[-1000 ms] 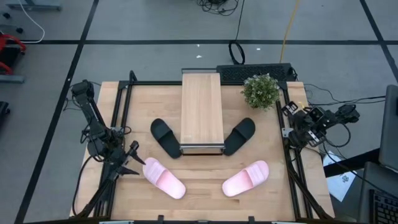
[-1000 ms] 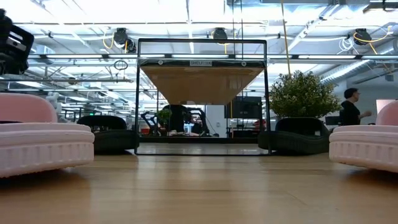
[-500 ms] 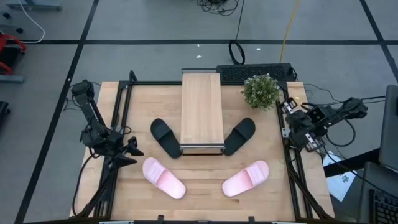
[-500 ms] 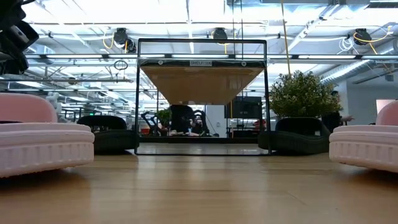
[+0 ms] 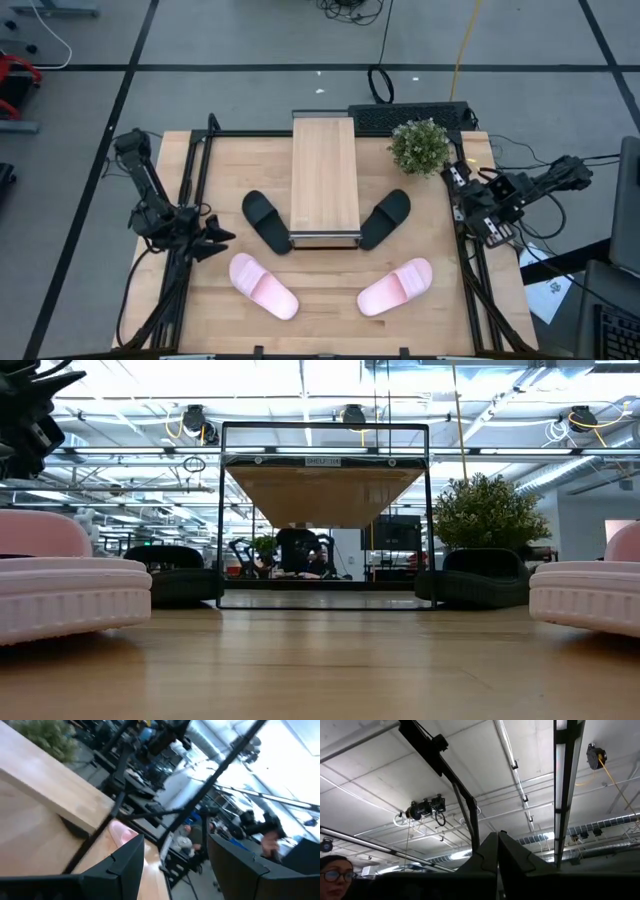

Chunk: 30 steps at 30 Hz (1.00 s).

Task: Pick and place slides into the shelf
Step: Put the left black slide on the shelf

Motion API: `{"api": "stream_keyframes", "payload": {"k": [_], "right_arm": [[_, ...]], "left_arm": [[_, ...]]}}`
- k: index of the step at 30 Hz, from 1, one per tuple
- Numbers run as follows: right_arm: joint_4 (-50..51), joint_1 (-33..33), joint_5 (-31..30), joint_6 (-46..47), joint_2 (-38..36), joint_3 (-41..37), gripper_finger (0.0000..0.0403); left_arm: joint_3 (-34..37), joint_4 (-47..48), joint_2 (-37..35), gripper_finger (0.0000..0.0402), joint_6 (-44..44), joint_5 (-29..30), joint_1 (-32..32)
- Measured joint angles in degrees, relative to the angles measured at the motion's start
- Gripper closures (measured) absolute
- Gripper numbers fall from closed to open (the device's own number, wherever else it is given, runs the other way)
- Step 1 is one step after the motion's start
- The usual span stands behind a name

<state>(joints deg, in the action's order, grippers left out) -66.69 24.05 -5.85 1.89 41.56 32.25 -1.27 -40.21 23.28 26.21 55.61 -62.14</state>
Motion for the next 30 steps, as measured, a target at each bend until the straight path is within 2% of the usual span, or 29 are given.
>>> {"api": "stream_keyframes", "payload": {"k": [4,7,9,13,17,21,27,30], "right_arm": [[0.10,0.00,-0.02,1.37,0.72,0.00,0.0401],[0.08,0.00,-0.07,1.91,0.92,0.00,0.0401],[0.04,0.00,-0.07,1.92,0.90,0.00,0.0401],[0.06,0.00,-0.07,1.91,0.92,0.00,0.0401],[0.06,0.00,-0.07,1.90,1.14,0.02,0.0401],[0.04,0.00,-0.07,1.92,1.12,0.02,0.0401],[0.04,0.00,-0.09,1.92,1.12,0.02,0.0401],[0.51,0.00,-0.09,1.92,1.12,0.02,0.0401]], "left_arm": [[-4.47,3.20,2.19,0.0188,-5.41,2.13,2.38],[-10.85,11.68,5.51,0.0188,-9.16,4.96,4.63],[-15.58,20.98,8.19,0.0188,-9.46,6.24,6.37],[-23.92,42.52,14.22,0.0188,-1.18,5.59,10.67],[-27.58,57.46,20.34,0.0188,9.38,-2.11,16.02],[-27.52,59.42,26.75,0.0188,12.93,-11.18,21.56],[-27.48,60.10,32.20,0.0188,11.62,-12.22,28.03],[-27.46,61.61,33.41,0.0188,11.84,-15.01,30.90]]}}
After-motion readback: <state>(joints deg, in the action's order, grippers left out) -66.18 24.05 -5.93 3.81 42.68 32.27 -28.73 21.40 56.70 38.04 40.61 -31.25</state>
